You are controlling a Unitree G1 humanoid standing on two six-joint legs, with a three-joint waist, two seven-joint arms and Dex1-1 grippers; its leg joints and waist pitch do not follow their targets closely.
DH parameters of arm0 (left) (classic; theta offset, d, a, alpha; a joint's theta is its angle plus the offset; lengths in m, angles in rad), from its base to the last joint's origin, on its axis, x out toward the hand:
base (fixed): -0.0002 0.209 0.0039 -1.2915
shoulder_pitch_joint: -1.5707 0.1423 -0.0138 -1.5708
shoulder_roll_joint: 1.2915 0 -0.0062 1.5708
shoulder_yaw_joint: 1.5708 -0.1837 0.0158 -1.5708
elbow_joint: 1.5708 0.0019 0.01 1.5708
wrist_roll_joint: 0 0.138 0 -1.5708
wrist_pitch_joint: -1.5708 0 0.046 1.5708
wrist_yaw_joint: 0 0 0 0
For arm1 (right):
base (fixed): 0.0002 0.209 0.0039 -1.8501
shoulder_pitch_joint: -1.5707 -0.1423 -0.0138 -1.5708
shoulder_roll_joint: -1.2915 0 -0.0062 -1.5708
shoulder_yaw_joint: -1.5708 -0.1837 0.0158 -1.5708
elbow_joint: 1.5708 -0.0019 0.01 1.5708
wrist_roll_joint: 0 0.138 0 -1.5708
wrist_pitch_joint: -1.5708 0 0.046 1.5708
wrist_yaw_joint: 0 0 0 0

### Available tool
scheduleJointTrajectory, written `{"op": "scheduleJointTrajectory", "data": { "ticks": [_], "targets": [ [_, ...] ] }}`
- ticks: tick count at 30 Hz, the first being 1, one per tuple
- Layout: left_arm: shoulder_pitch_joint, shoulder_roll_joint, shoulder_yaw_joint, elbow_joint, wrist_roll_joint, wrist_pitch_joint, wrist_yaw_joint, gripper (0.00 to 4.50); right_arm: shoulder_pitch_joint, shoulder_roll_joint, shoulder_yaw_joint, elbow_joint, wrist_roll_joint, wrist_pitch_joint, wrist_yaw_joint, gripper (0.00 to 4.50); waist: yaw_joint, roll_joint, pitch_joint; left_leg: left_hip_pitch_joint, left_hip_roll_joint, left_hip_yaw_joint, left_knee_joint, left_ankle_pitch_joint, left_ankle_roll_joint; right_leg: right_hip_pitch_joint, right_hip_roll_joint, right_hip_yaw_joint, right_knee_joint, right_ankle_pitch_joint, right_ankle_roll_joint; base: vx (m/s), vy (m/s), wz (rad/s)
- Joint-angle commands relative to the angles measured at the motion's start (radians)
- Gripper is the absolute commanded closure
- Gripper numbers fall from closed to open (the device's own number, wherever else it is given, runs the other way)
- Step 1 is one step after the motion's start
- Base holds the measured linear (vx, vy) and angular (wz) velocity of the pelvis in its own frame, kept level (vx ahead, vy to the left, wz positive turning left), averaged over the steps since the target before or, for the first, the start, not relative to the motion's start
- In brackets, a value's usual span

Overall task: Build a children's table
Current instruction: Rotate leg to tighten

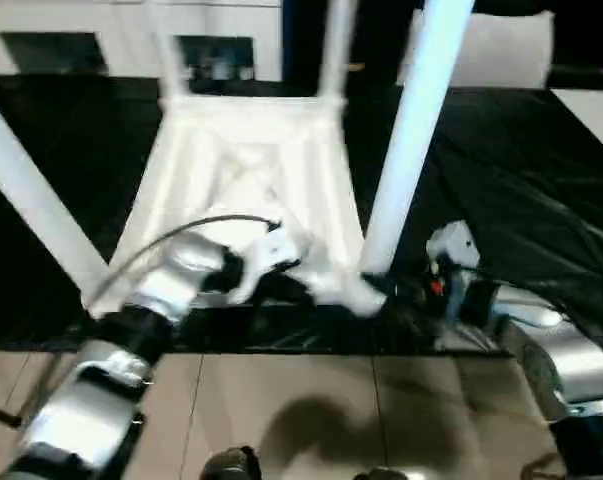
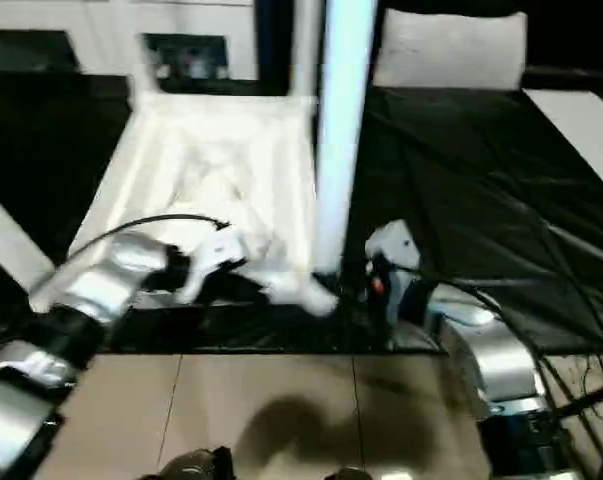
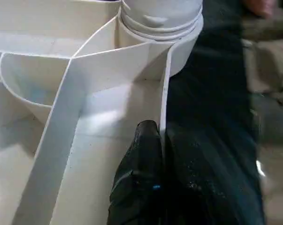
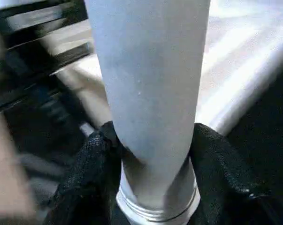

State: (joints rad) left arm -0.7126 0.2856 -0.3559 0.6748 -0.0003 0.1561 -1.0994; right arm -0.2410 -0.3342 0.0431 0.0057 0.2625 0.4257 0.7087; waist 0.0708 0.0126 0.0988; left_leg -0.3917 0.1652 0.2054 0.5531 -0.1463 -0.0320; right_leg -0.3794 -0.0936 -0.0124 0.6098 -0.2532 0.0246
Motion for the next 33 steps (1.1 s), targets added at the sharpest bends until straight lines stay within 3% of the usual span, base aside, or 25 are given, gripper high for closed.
{"op": "scheduleJointTrajectory", "data": {
  "ticks": [1, 3, 6, 9, 11, 12, 15, 18, 19, 21, 22, 24, 26, 28, 30, 31, 33],
  "targets": [
    [-0.027, -0.130, 0.049, 0.003, -0.044, 0.029, 0.200, 4.50, 0.024, 0.103, 0.160, -0.022, -0.001, 0.082, -0.032, 2.59, -0.009, -0.024, -0.023, 0.027, 0.060, -0.046, -0.085, -0.398, -0.028, -0.005, -0.056, 0.030, -0.104, -0.401, -0.153, 0.000, 0.000, 0.00],
    [-0.036, -0.198, 0.067, 0.006, -0.018, 0.045, 0.320, 4.50, -0.007, 0.217, 0.143, 0.021, -0.036, 0.104, -0.199, 2.59, -0.016, -0.023, -0.021, 0.034, 0.058, -0.045, -0.082, -0.418, -0.026, -0.014, -0.060, 0.034, -0.111, -0.445, -0.146, 0.000, 0.000, 0.00],
    [-0.042, -0.228, 0.061, 0.010, 0.028, 0.040, 0.380, 4.50, -0.039, 0.292, 0.133, 0.056, -0.066, 0.109, -0.313, 2.61, -0.022, -0.021, -0.021, 0.034, 0.059, -0.051, -0.085, -0.431, -0.030, -0.016, -0.063, 0.034, -0.119, -0.493, -0.118, 0.000, 0.000, 0.00],
    [-0.045, -0.232, 0.052, 0.014, 0.048, 0.029, 0.401, 4.50, -0.060, 0.326, 0.122, 0.079, -0.090, 0.106, -0.377, 2.61, -0.025, -0.015, -0.025, 0.032, 0.060, -0.049, -0.093, -0.415, -0.033, -0.013, -0.056, 0.033, -0.116, -0.396, -0.107, 0.000, 0.000, 0.00],
    [-0.044, -0.228, 0.050, 0.013, 0.070, 0.026, 0.415, 4.50, -0.055, 0.353, 0.099, 0.063, -0.095, 0.101, -0.401, 2.61, -0.023, -0.019, -0.027, 0.033, 0.061, -0.043, -0.094, -0.385, -0.020, -0.010, -0.051, 0.034, -0.114, -0.301, -0.112, 0.000, 0.000, 0.00],
    [-0.043, -0.226, 0.052, 0.012, 0.077, 0.022, 0.417, 4.50, -0.048, 0.354, 0.095, 0.052, -0.098, 0.094, -0.400, 2.26, -0.022, -0.019, -0.025, 0.031, 0.061, -0.041, -0.094, -0.376, -0.011, -0.012, -0.052, 0.037, -0.113, -0.275, -0.118, 0.000, 0.000, 0.00],
    [-0.034, -0.208, 0.054, 0.008, 0.088, 0.012, 0.400, 4.50, -0.022, 0.339, 0.080, 0.017, -0.084, 0.080, -0.382, 1.88, -0.017, -0.020, -0.024, 0.036, 0.062, -0.037, -0.092, -0.380, -0.004, -0.013, -0.055, 0.040, -0.118, -0.286, -0.113, 0.000, 0.000, 0.00],
    [-0.015, -0.154, 0.055, 0.005, 0.082, -0.038, 0.321, 4.50, 0.030, 0.237, 0.046, -0.050, -0.043, 0.016, -0.270, 1.80, -0.009, -0.023, -0.029, 0.035, 0.064, -0.035, -0.089, -0.361, 0.011, -0.006, -0.057, 0.041, -0.119, -0.272, -0.104, 0.000, 0.000, 0.00],
    [-0.013, -0.147, 0.055, 0.006, 0.080, -0.041, 0.310, 4.50, 0.035, 0.222, 0.038, -0.058, -0.036, 0.010, -0.254, 1.55, -0.011, -0.025, -0.026, 0.024, 0.064, -0.038, -0.092, -0.357, 0.024, 0.000, -0.056, 0.037, -0.118, -0.284, -0.097, 0.000, 0.000, 0.00],
    [-0.006, -0.119, 0.048, 0.006, 0.077, -0.087, 0.251, 4.50, 0.048, 0.169, 0.019, -0.084, -0.013, -0.003, -0.180, 1.40, -0.017, -0.027, -0.039, 0.012, 0.063, -0.044, -0.090, -0.327, 0.030, 0.013, -0.058, 0.030, -0.112, -0.292, -0.102, 0.000, 0.000, 0.00],
    [-0.004, -0.108, 0.046, 0.007, 0.076, -0.098, 0.231, 4.50, 0.053, 0.145, 0.013, -0.092, -0.006, -0.011, -0.148, 1.36, -0.016, -0.023, -0.047, 0.013, 0.066, -0.040, -0.083, -0.265, 0.045, 0.009, -0.056, 0.029, -0.106, -0.195, -0.123, 0.000, 0.000, 0.00],
    [0.002, -0.082, 0.037, 0.006, 0.072, -0.146, 0.166, 4.50, 0.061, 0.096, -0.011, -0.109, 0.018, -0.019, -0.075, 1.12, -0.011, -0.027, -0.045, 0.016, 0.065, -0.030, -0.074, -0.231, 0.073, 0.001, -0.050, 0.030, -0.101, -0.107, -0.161, 0.000, 0.000, 0.00],
    [0.004, -0.059, 0.023, 0.010, 0.075, -0.167, 0.123, 4.50, 0.064, 0.053, -0.030, -0.118, 0.040, -0.019, -0.013, 0.90, -0.006, -0.032, -0.052, 0.006, 0.062, -0.027, -0.064, -0.162, 0.103, 0.013, -0.051, 0.027, -0.084, -0.002, -0.183, 0.026, -0.008, -0.02],
    [0.010, -0.045, 0.012, 0.009, 0.067, -0.203, 0.068, 4.50, 0.065, 0.022, -0.034, -0.123, 0.053, -0.020, 0.032, 0.83, -0.007, -0.028, -0.060, 0.005, 0.061, -0.024, -0.050, -0.069, 0.144, 0.014, -0.045, 0.022, -0.060, 0.182, -0.225, 0.000, 0.000, 0.00],
    [0.028, -0.010, -0.007, -0.009, 0.022, -0.249, -0.096, 4.50, 0.064, -0.077, -0.039, -0.133, 0.103, -0.022, 0.178, 0.83, -0.009, -0.033, -0.063, 0.006, 0.058, -0.020, -0.042, -0.053, 0.171, 0.016, -0.043, 0.020, -0.052, 0.256, -0.256, 0.000, 0.000, 0.00],
    [0.030, -0.005, -0.009, -0.011, 0.015, -0.249, -0.122, 4.50, 0.063, -0.095, -0.038, -0.133, 0.114, -0.024, 0.206, 0.83, -0.006, -0.035, -0.064, 0.007, 0.059, -0.019, -0.039, -0.054, 0.188, 0.021, -0.047, 0.020, -0.050, 0.266, -0.271, 0.000, 0.000, 0.00],
    [0.028, 0.009, -0.017, -0.006, 0.012, -0.261, -0.166, 4.50, 0.065, -0.140, -0.033, -0.141, 0.139, -0.017, 0.270, 0.83, -0.002, -0.033, -0.062, 0.009, 0.061, -0.016, -0.036, -0.056, 0.198, 0.018, -0.045, 0.020, -0.048, 0.255, -0.281, 0.000, 0.000, 0.00]
  ]
}}
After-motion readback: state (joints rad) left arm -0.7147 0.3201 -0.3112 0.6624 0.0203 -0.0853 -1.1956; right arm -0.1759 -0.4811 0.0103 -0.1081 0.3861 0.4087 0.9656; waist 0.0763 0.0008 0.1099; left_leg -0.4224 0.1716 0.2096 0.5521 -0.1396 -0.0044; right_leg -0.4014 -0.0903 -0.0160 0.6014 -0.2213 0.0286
